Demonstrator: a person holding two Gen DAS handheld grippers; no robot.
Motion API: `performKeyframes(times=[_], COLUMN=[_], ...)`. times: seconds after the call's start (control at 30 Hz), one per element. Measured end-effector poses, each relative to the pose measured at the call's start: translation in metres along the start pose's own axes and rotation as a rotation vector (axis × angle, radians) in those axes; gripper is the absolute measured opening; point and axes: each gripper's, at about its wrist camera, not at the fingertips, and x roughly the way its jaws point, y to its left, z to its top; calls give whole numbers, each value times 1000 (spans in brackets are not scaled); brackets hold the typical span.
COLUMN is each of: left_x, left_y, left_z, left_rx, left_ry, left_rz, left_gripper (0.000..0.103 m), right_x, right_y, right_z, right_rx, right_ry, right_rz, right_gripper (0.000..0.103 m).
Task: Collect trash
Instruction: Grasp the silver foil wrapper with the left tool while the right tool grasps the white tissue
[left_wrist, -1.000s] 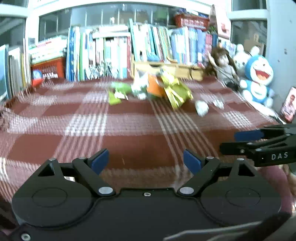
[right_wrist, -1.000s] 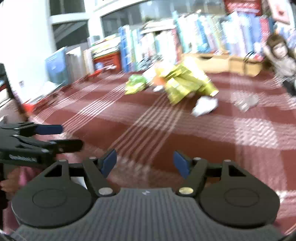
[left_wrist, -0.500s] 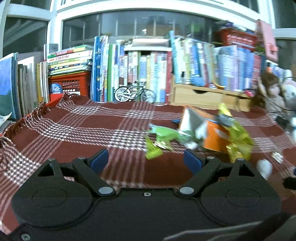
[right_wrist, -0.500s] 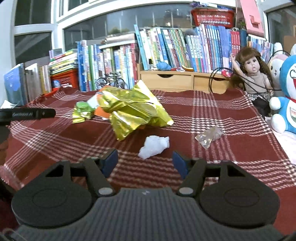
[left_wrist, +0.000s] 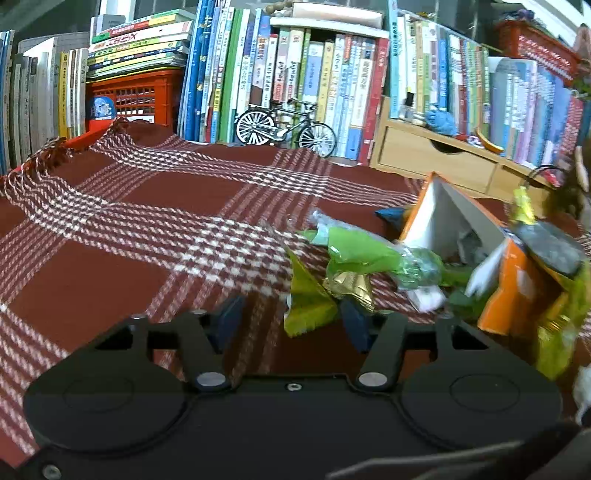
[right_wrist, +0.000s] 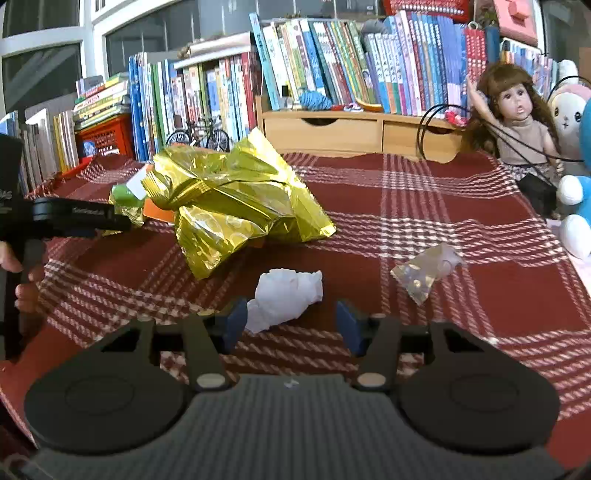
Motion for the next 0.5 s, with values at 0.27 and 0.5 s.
performKeyframes(times=[0.27,0.5], left_x=[-13,-54], left_y=[3,5], left_z=[0,-19], left_rx=[-6,35], left_ry=[-39,-70], left_rz=[-25,-75], left_gripper=[12,10], right_x=[14,1], right_y=[1,3], right_z=[5,1], right_rx=[-9,-12], right_ry=[49,27], right_rz=[33,42], right_gripper=[33,30])
